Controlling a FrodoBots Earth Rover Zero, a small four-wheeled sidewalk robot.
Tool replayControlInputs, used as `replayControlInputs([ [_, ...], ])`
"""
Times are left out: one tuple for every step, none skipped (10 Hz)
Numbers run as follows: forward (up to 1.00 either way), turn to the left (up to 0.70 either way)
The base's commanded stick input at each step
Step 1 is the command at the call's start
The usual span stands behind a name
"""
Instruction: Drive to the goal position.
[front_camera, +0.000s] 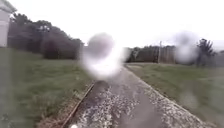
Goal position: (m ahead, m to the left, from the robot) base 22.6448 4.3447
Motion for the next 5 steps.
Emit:
replayControlInputs([
  [0.70,0.00],
  [0.70,0.00],
  [0.70,0.00],
  [0.70,0.00],
  [0.70,0.00],
])
